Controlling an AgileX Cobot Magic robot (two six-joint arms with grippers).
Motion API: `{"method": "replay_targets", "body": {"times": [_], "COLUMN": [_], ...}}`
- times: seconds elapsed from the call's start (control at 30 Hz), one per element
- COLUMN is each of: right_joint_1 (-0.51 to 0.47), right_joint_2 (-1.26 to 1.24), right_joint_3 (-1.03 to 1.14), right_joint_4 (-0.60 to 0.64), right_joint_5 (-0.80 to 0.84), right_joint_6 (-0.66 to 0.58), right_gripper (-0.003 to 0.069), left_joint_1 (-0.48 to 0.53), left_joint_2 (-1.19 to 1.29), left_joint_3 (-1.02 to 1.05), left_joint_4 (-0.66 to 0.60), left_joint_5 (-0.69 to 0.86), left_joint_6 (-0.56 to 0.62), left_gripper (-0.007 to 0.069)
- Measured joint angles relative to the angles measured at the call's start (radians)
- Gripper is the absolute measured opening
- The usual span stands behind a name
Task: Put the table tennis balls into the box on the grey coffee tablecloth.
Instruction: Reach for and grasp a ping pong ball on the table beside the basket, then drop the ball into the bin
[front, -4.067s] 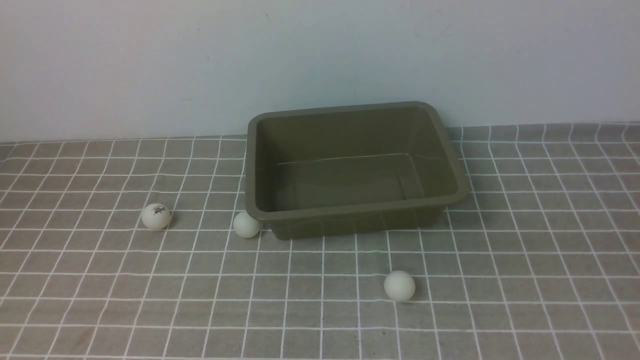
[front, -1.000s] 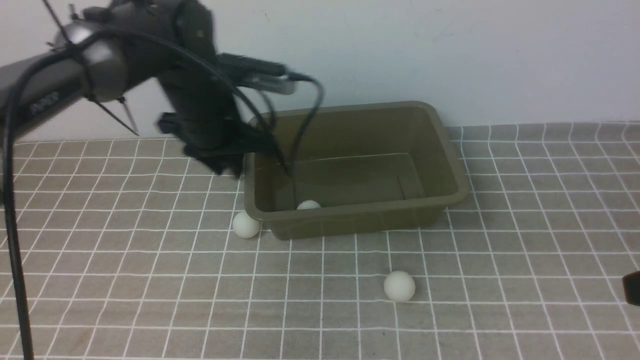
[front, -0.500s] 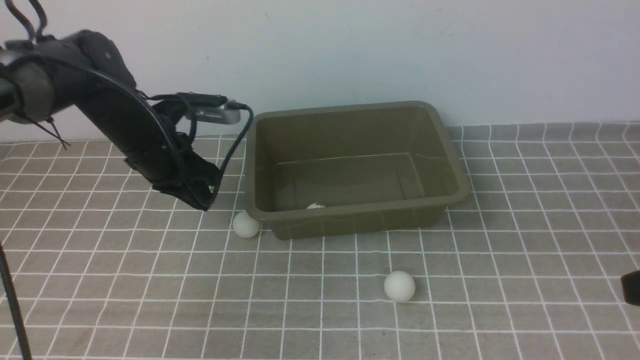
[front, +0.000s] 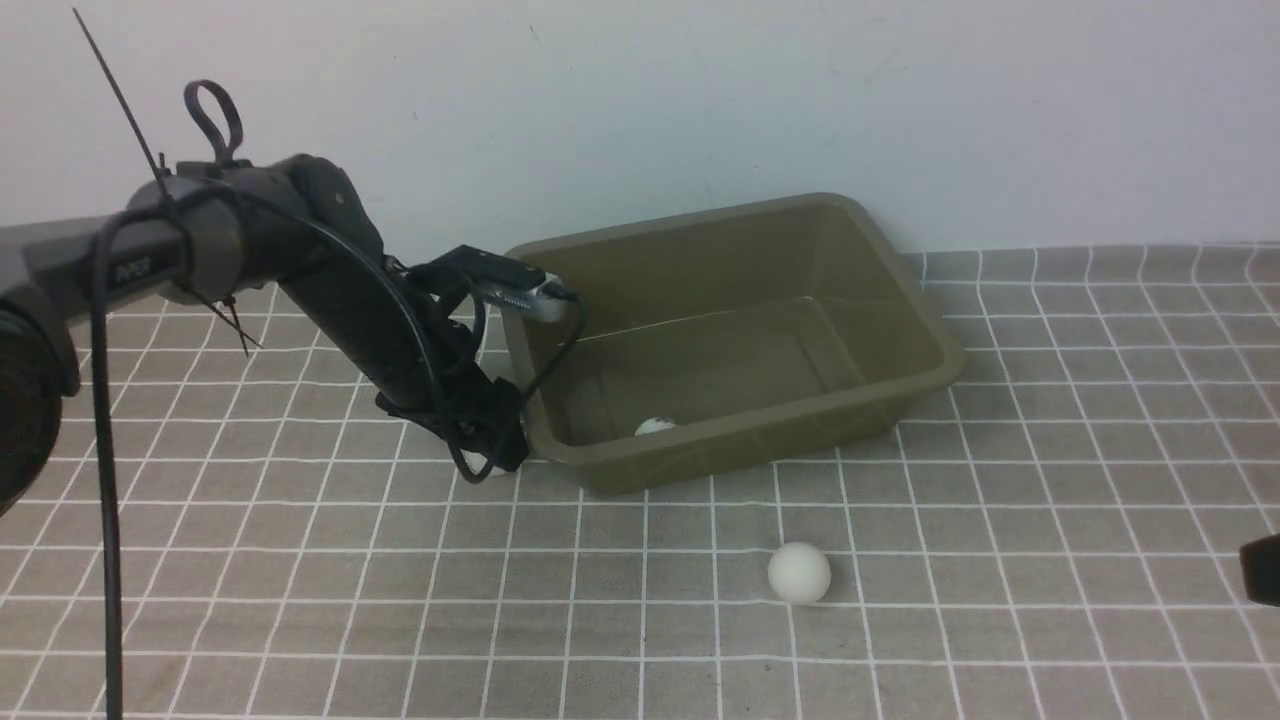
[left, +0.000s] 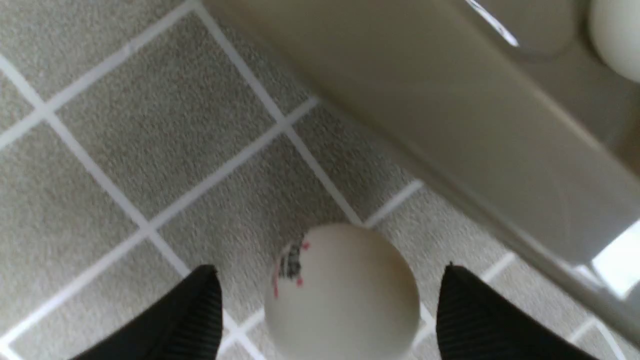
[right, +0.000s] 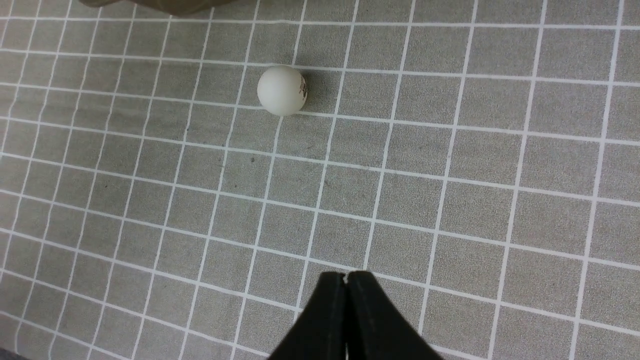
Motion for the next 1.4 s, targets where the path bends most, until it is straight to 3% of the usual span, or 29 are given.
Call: {"method": "replay_targets", "body": {"times": [0.13, 0.23, 0.27, 0.4, 0.5, 0.6, 0.7, 0.9, 1.07, 1.13, 1.3, 1.4], "right_joint_1": [0.0, 0.0, 0.0, 0.0, 0.0, 0.0, 0.0, 0.0, 0.0, 0.0, 0.0, 0.0], "right_joint_2": [0.0, 0.0, 0.0, 0.0, 0.0, 0.0, 0.0, 0.0, 0.0, 0.0, 0.0, 0.0], "right_joint_3": [0.0, 0.0, 0.0, 0.0, 0.0, 0.0, 0.0, 0.0, 0.0, 0.0, 0.0, 0.0], "right_joint_4": [0.0, 0.001, 0.002, 0.008, 0.015, 0.017, 0.017, 0.021, 0.023, 0.023, 0.023, 0.023], "right_joint_5": [-0.001, -0.001, -0.001, -0.001, -0.001, -0.001, -0.012, -0.046, -0.046, -0.046, -0.046, -0.046], "right_joint_6": [-0.001, -0.001, -0.001, -0.001, -0.001, -0.001, -0.001, -0.001, -0.001, -0.001, -0.001, -0.001], "right_gripper": [-0.0009, -0.0009, -0.0009, -0.0009, -0.0009, -0.0009, -0.0009, -0.0009, -0.0009, -0.0009, -0.0009, -0.0009], "left_joint_1": [-0.005, -0.013, -0.018, -0.026, -0.019, -0.005, -0.004, -0.107, -0.204, -0.222, -0.226, -0.226], "left_joint_2": [0.007, 0.018, 0.02, 0.014, -0.02, -0.084, -0.166, -0.209, -0.116, -0.076, -0.026, -0.021], "left_joint_3": [0.0, 0.0, 0.0, -0.009, -0.066, -0.139, -0.202, -0.247, -0.247, -0.247, -0.247, -0.247], "left_joint_4": [-0.005, 0.003, 0.028, 0.111, 0.282, 0.34, 0.297, 0.068, 0.041, 0.063, 0.12, 0.155], "left_joint_5": [-0.012, -0.016, -0.012, 0.025, 0.136, 0.2, 0.223, 0.163, 0.099, 0.079, 0.067, 0.1], "left_joint_6": [0.005, 0.014, 0.016, -0.007, -0.188, -0.344, -0.415, -0.341, -0.379, -0.424, -0.54, -0.565], "left_gripper": [0.0514, 0.0447, 0.0374, 0.0353, 0.0353, 0.0353, 0.0353, 0.0353, 0.0353, 0.0384, 0.0542, 0.0559]}}
